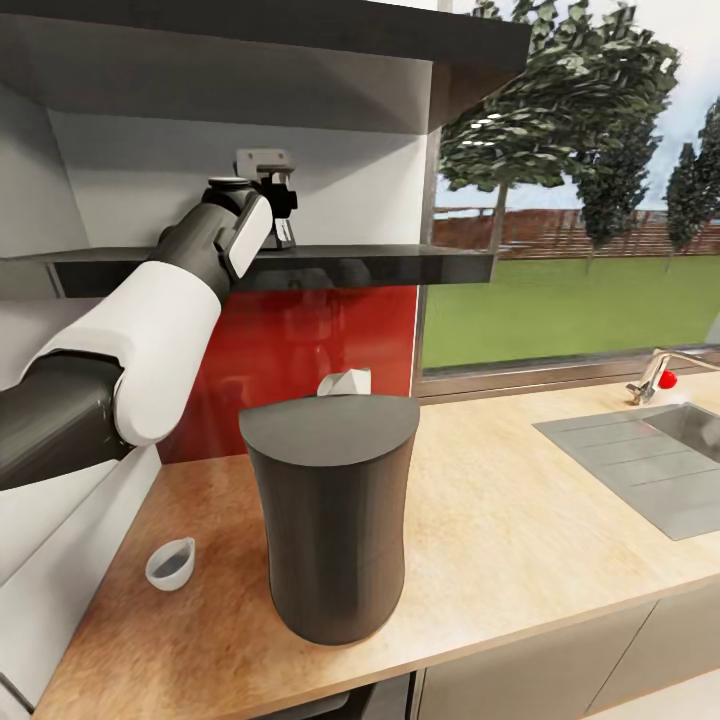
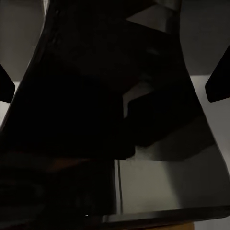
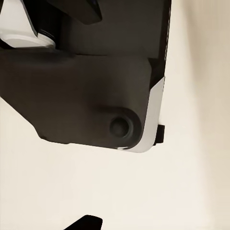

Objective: Set up a coffee station on the kitchen countertop: keep the coffee maker on the countertop, move the bottle of coffee from the kitchen shelf to the counter next to the coffee maker, place a paper coffee filter on top of the coffee maker, put the saucer next to the coffee maker with the coffee cup on the saucer, and place the electric kettle next to the coffee maker.

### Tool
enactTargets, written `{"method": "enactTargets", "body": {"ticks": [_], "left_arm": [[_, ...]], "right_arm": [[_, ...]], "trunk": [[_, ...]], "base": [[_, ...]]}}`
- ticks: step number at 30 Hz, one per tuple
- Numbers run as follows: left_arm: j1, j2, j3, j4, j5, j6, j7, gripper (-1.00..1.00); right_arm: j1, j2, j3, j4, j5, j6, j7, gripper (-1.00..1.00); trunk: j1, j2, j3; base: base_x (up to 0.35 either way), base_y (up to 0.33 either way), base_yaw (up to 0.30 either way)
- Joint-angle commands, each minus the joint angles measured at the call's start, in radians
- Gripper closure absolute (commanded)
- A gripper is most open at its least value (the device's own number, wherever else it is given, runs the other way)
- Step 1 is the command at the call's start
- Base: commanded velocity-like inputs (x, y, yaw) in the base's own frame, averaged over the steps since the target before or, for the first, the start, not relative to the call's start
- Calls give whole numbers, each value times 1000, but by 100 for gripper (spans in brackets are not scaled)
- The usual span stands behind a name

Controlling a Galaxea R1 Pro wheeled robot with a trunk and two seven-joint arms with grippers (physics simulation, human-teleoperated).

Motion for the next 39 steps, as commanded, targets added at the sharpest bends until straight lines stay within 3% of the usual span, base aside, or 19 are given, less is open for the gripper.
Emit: {"method": "enactTargets", "body": {"ticks": [1, 3, 4, 11, 39], "left_arm": [[0, 0, -5, 0, 4, 5, 6, -100], [1, 0, -5, 5, 5, 6, 6, -100], [9, 0, -5, 9, 15, 5, 5, 100], [23, 2, -6, 6, 49, 3, 4, 100], [32, 6, -9, -20, 52, 14, 4, 100]], "right_arm": [[0, 0, 8, -1, -10, 4, 2, -100], [0, 0, 8, -1, -10, 4, 2, -100], [0, 0, 8, -1, -10, 4, 2, -100], [0, 0, 8, -1, -10, 4, 2, -100], [0, 10, 9, -6, -10, 3, 3, -100]], "trunk": [[0, -1, -1], [0, -1, -1], [0, -1, -1], [0, -1, -1], [0, -1, -1]], "base": [[0, 0, 0], [0, 0, 0], [0, 0, 0], [0, 0, 0], [0, 0, 0]]}}
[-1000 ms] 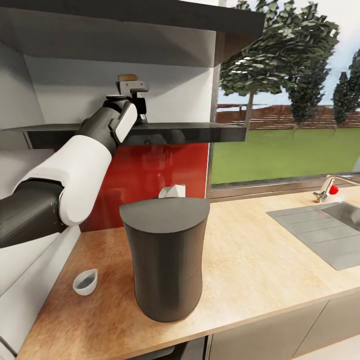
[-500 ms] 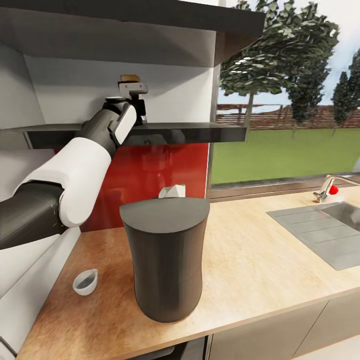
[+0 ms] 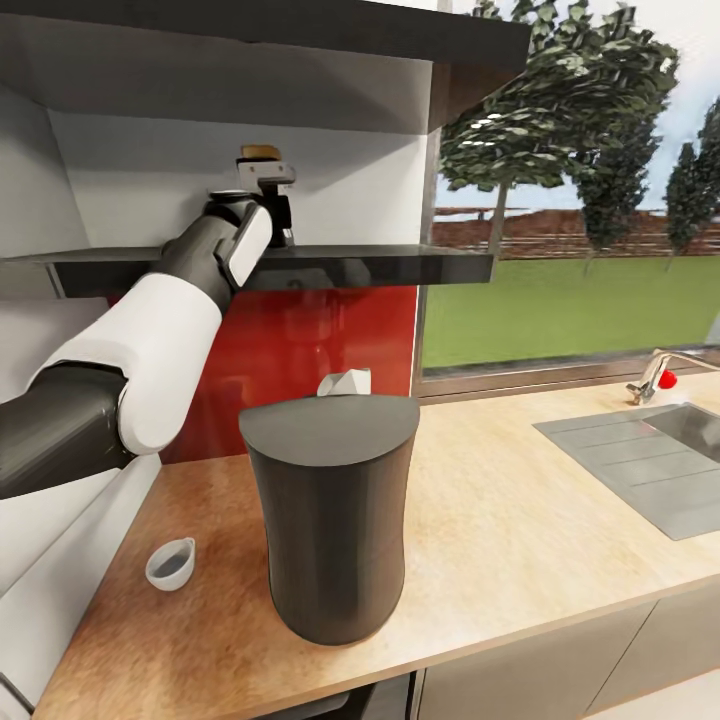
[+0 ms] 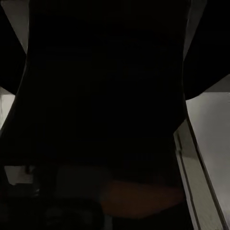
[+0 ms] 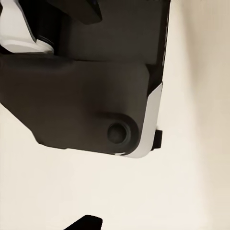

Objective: Set up a coffee station on the kitchen countertop: keep the coffee maker on the countertop, move the bottle of coffee from the kitchen shelf to the counter next to the coffee maker, place a paper coffee filter on top of the coffee maker, put the saucer next to the coffee maker with the coffee cup on the saucer, and place the electric kettle next to the coffee maker.

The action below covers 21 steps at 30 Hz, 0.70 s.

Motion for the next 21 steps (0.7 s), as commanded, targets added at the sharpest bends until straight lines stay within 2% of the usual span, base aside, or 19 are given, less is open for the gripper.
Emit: {"method": "enactTargets", "body": {"ticks": [1, 16, 21], "left_arm": [[0, 0, -5, -12, 9, 6, 8, 100], [-1, -2, -6, -43, 9, 11, 8, 100], [-1, -2, -6, -57, 8, 17, 8, 100]], "right_arm": [[0, 0, 9, -1, -10, 4, 1, -100], [0, 2, 8, -3, -12, 3, 3, -100], [0, 2, 8, -3, -13, 3, 3, -100]], "trunk": [[0, -1, -1], [0, -1, -1], [0, -1, -1]], "base": [[0, 0, 0], [-1, 0, 0], [-152, -22, 0]]}}
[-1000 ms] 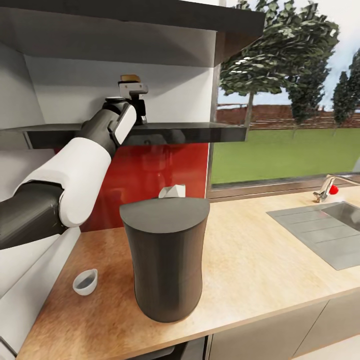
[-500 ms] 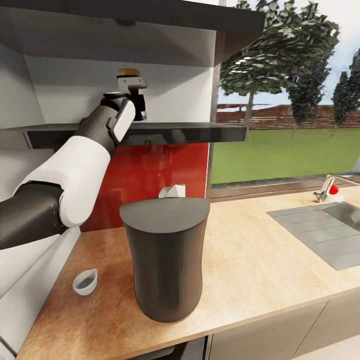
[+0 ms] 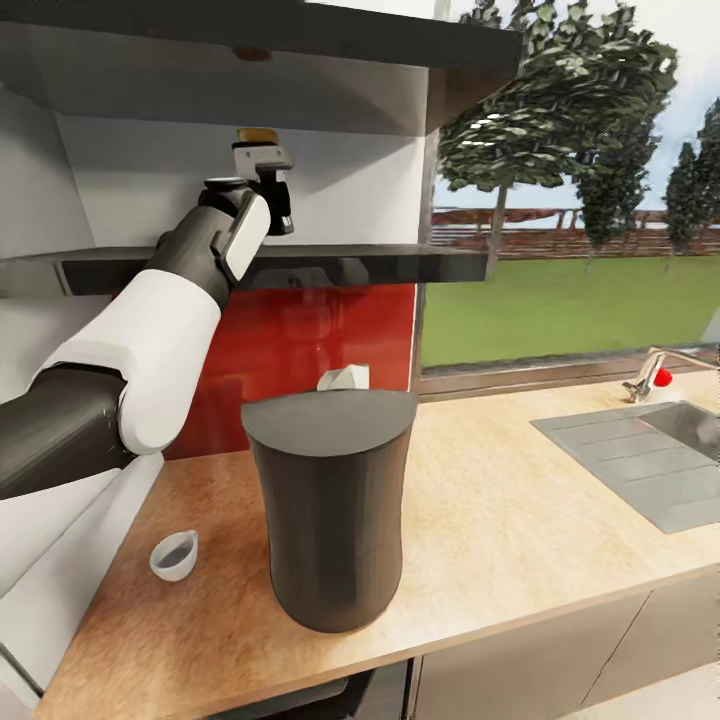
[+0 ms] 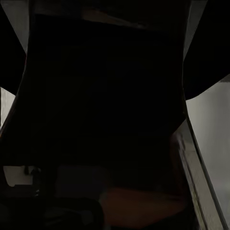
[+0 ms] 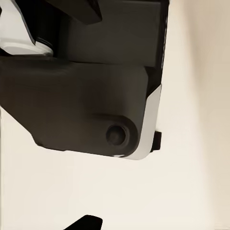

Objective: Set up a coffee station on the kitchen countertop: keep the coffee maker on the countertop, move the bottle of coffee from the kitchen shelf to the counter next to the coffee maker, place a paper coffee filter on top of the coffee maker, put the saucer next to the coffee maker with the coffee cup on the saucer, and place the electric kettle next to the coffee maker.

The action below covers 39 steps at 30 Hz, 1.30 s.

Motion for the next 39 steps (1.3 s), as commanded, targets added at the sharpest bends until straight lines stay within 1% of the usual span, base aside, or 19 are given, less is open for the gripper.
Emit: {"method": "enactTargets", "body": {"ticks": [1, 12, 26, 33, 39], "left_arm": [[-1, 1, -6, -2, 8, 5, 9, 100], [0, 0, -6, -4, 8, 9, 9, 100], [0, 1, -5, -4, 8, 9, 9, 100], [1, 1, -5, -4, 8, 9, 9, 100], [1, 0, -5, -4, 9, 9, 9, 100]], "right_arm": [[0, 0, 8, -1, -10, 4, 1, -100], [0, 0, 7, -1, -10, 4, 4, -100], [0, 0, 5, -1, -11, 3, 6, -100], [0, 0, 4, -1, -11, 4, 6, -100], [0, 0, 4, -2, -11, 4, 6, -100]], "trunk": [[0, -1, -1], [0, -1, -1], [0, -1, -1], [0, -1, -1], [0, -1, -1]], "base": [[-256, -61, 0], [-298, -89, 0], [-298, -142, -3], [-254, -149, -190], [-57, -24, -267]]}}
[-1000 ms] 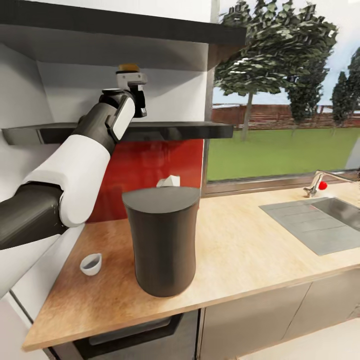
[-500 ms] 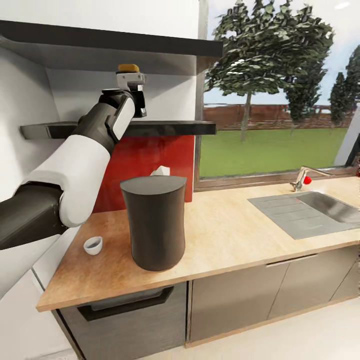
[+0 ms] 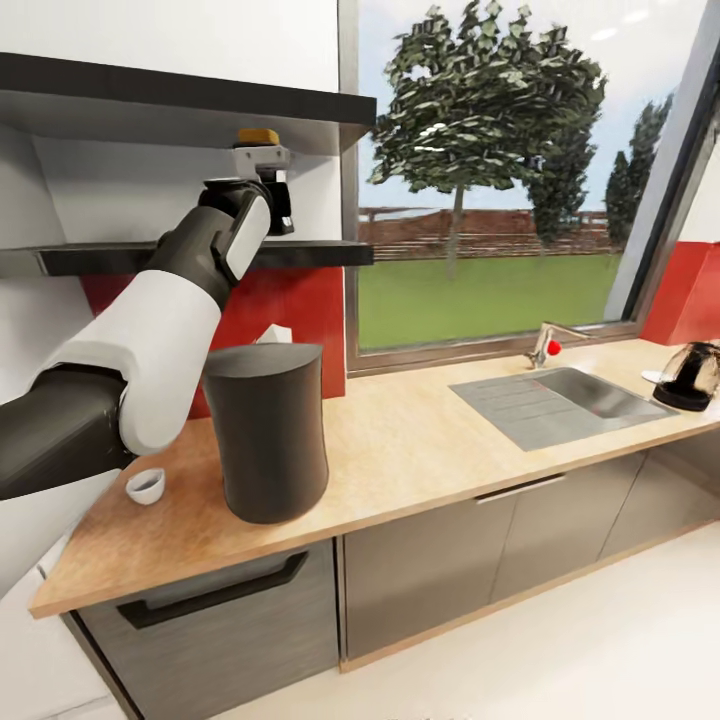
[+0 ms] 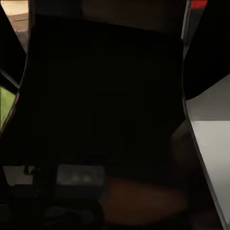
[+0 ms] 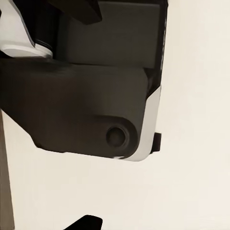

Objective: Set up a coffee station on the kitchen countertop: keep the coffee maker on the countertop, move the bottle of coffee from the kitchen shelf to the counter next to the coffee maker, place a paper coffee filter on top of the coffee maker, put the saucer next to the coffee maker with the coffee cup on the saucer, and place the electric kettle next to the coffee maker.

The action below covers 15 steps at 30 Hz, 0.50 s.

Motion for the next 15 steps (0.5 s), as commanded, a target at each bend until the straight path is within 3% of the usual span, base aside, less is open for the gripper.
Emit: {"method": "enactTargets", "body": {"ticks": [1, 15], "left_arm": [[0, 1, -6, -2, 7, 5, 9, 100], [0, -2, -6, -2, 7, 5, 9, 100]], "right_arm": [[-1, 0, 9, 0, -10, 4, 2, -100], [-1, 0, 9, -1, -10, 3, 2, -100]], "trunk": [[0, -1, -1], [0, -1, -1]], "base": [[-7, -3, -271], [-1, 0, -272]]}}
